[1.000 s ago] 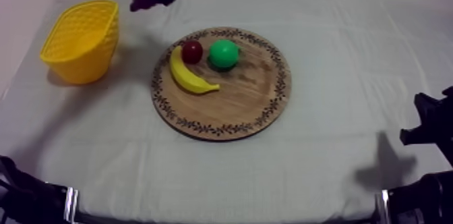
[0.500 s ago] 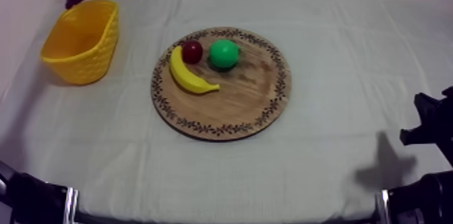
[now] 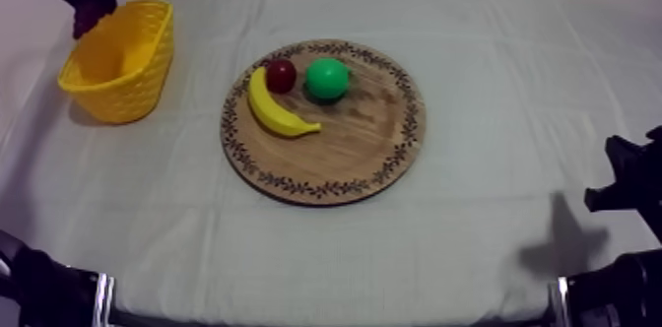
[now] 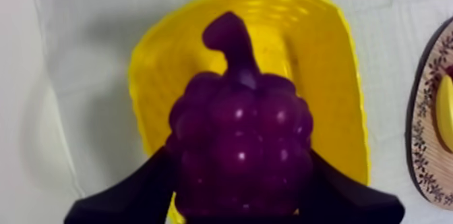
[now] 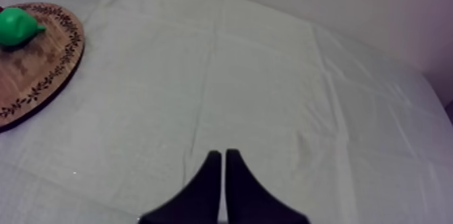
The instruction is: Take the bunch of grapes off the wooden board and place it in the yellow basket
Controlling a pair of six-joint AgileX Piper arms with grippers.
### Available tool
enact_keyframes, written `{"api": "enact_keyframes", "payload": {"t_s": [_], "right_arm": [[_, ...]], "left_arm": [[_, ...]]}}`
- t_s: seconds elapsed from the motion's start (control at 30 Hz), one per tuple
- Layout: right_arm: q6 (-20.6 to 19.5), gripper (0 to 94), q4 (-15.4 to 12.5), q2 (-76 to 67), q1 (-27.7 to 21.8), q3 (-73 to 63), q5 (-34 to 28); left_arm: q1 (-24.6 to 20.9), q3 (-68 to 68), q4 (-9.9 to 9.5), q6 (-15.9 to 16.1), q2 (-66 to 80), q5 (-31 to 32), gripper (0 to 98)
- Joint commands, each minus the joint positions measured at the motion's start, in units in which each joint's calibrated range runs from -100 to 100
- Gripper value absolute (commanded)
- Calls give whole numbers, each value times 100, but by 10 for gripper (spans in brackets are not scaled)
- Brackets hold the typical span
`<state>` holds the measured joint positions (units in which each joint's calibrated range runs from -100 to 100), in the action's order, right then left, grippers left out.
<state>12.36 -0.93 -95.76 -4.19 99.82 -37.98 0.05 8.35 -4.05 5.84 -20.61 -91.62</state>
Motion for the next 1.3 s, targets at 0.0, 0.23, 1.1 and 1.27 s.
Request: {"api": "enact_keyframes", "payload": {"t_s": [0.0,0.23,1.1,1.27], "right_arm": [[2,3,-2,0,-2,-4,0],[2,3,-2,0,-2,-4,0],[2,3,-2,0,-2,-4,0],[2,3,-2,0,-2,-4,0]], "left_arm": [[3,-108,12,-16,-94,77,517],[1,-419,127,-32,-450,384,520],[-16,-605,376,-161,-909,658,876],[-21,-651,379,-226,-749,612,880]]}}
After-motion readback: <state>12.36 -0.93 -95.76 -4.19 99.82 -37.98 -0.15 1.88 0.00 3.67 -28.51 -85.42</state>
